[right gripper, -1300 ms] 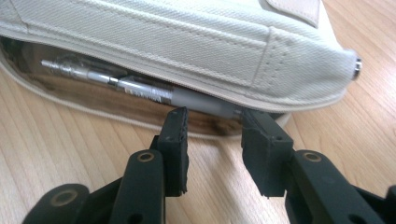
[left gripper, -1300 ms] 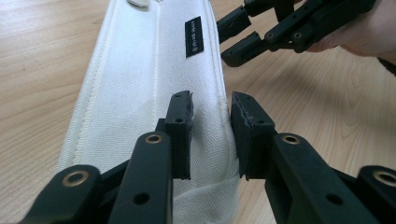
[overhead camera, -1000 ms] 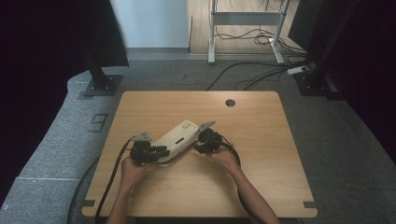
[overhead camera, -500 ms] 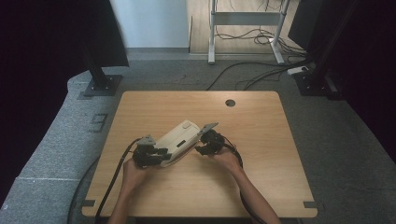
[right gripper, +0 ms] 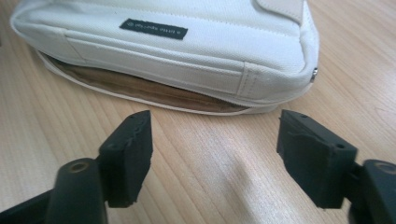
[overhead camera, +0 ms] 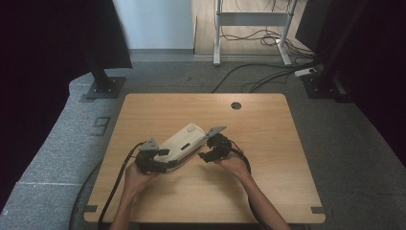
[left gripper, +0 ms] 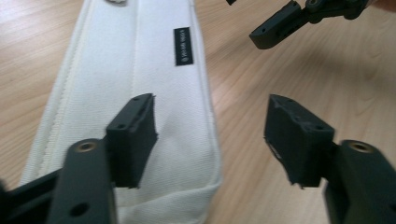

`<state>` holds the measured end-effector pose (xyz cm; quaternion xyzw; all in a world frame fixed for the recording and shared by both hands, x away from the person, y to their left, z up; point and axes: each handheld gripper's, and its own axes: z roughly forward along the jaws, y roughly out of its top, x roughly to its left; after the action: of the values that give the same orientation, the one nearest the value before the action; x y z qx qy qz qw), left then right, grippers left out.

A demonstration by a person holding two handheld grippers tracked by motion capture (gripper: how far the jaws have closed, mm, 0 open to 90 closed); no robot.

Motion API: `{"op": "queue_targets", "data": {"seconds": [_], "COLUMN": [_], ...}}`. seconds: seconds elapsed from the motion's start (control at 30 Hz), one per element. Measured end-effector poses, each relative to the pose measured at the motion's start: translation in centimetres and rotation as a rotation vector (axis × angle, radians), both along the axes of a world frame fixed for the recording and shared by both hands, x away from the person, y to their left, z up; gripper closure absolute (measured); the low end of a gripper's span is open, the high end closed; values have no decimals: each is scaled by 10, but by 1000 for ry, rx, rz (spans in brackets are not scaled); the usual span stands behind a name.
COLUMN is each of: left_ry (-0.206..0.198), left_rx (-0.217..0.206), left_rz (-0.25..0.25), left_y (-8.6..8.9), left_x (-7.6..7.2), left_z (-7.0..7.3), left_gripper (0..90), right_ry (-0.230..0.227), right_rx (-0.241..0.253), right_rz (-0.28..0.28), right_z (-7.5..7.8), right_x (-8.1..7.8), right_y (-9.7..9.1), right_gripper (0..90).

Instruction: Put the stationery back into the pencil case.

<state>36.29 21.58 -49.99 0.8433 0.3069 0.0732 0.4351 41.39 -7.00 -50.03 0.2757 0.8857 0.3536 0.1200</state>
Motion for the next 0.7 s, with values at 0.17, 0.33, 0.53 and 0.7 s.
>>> {"op": "queue_targets", "data": {"seconds": [0.17, 0.33, 0.53, 0.7], "left_ry": [-9, 2, -3, -19], "left_rx": [18, 54, 72, 58], "left_rz": [-5, 2, 10, 22], "left_y": [-1, -2, 0, 6], "left_x": [-6, -9, -13, -16], "left_z": [4, 6, 9, 12], "left_gripper": [209, 175, 146, 140], "right_ry": [-4, -44, -59, -59], "right_rx": [15, 1, 1, 4], "right_rz": [-3, -16, -21, -15], "right_z": [6, 11, 13, 14], "right_x": [-6, -15, -22, -28], "right_y": [-5, -10, -16, -23], "right_gripper": [156, 123, 53, 17]}}
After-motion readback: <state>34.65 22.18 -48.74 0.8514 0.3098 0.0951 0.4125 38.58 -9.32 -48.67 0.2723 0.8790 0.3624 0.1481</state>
